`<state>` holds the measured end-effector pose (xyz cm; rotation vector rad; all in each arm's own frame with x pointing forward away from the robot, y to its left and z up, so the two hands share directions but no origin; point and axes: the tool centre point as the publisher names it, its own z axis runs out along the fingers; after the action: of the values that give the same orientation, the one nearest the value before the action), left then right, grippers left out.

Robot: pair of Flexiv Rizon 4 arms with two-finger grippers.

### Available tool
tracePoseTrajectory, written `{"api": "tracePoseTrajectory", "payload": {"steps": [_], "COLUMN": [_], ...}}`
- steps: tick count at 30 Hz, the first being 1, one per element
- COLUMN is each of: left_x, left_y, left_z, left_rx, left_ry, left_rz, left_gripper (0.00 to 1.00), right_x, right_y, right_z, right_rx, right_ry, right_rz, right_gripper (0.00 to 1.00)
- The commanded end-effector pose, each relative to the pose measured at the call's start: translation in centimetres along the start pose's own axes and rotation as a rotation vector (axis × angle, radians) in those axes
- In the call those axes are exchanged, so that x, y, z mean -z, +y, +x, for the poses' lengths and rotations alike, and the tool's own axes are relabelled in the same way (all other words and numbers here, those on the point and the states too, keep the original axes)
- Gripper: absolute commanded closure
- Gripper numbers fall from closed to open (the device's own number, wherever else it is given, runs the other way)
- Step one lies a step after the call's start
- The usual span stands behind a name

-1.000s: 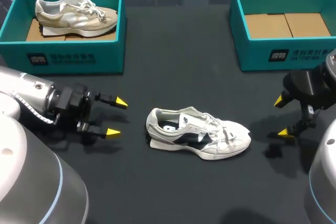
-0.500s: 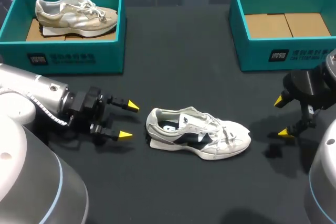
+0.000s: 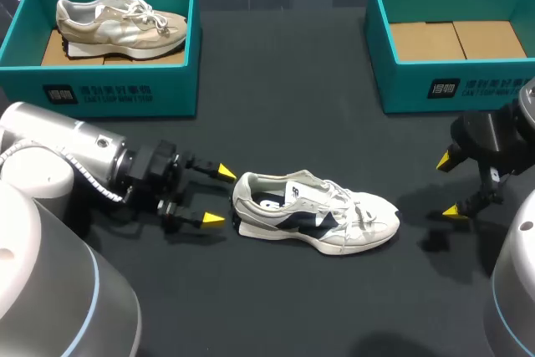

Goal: Take the shoe out of the shoebox, open the shoe tongue, remove and reinsert the insole, then place the shoe into the shoebox

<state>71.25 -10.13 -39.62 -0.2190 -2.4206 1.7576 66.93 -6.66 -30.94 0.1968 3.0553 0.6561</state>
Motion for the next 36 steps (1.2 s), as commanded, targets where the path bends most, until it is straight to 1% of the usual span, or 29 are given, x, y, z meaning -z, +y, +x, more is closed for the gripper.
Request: {"api": "tracePoseTrajectory", "payload": {"steps": [1,16,36], "left_x": [-0.8,-2.8,-5.2], "left_y": [0.2,0.2,-0.2], "left_z": [-0.4,-0.5,-0.6], "left_rx": [-0.004,0.001,0.007], "left_ry": [0.006,0.000,-0.007], "left_rz": [-0.001,0.011,0.021], "left_gripper": [0.00,0.00,0.00], "right_x": [0.0,0.0,0.0], "right_y": [0.0,0.0,0.0], "right_z": [0.1,0.1,0.1], "right_rx": [0.000,0.000,0.000], "right_ry": [-0.002,-0.002,-0.002], "right_rz": [0.001,0.001,0.001], "right_gripper": [0.00,0.00,0.00]}}
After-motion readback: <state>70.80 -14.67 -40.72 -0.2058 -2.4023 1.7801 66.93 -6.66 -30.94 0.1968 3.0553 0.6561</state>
